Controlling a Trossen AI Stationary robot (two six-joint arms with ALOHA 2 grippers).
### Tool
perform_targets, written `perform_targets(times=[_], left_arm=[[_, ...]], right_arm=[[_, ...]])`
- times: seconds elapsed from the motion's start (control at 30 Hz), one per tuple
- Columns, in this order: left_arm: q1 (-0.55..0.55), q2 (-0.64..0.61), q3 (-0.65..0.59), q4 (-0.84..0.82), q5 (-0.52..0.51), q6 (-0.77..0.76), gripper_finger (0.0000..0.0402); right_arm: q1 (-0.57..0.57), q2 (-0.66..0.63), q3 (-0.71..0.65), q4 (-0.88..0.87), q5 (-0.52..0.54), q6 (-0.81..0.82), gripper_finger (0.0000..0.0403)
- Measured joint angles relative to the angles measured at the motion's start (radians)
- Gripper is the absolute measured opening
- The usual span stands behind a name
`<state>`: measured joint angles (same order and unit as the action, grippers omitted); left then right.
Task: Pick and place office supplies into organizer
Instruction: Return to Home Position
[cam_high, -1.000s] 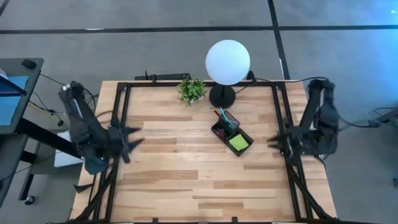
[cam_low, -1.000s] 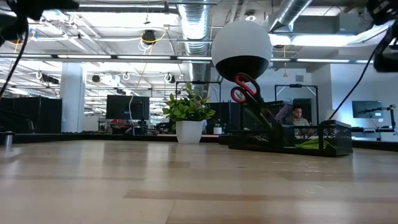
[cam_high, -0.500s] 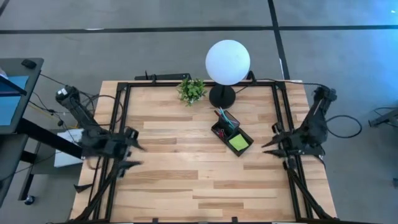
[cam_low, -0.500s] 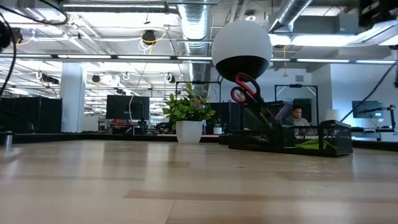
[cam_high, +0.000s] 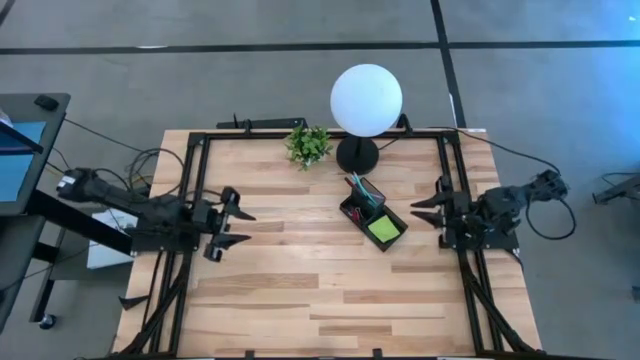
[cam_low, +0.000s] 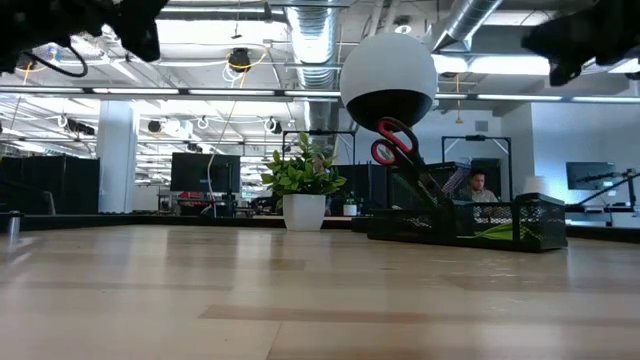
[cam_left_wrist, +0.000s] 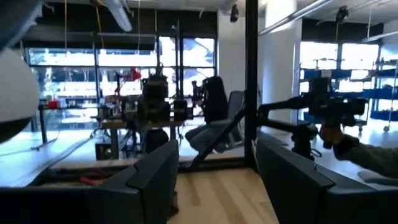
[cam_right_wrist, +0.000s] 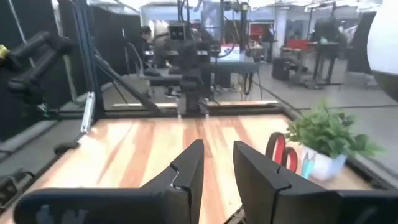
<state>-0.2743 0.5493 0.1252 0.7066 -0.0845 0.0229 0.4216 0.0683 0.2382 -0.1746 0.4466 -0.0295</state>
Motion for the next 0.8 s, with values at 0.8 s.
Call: perform_targets(times=[0.8], left_arm=[[0.066,0.007,-0.113,0.111,0.018,-0.008,0.0213]], right_arm=[[-0.071,-0.052,-0.228,0.238,-0.073,0.002,0.0081]])
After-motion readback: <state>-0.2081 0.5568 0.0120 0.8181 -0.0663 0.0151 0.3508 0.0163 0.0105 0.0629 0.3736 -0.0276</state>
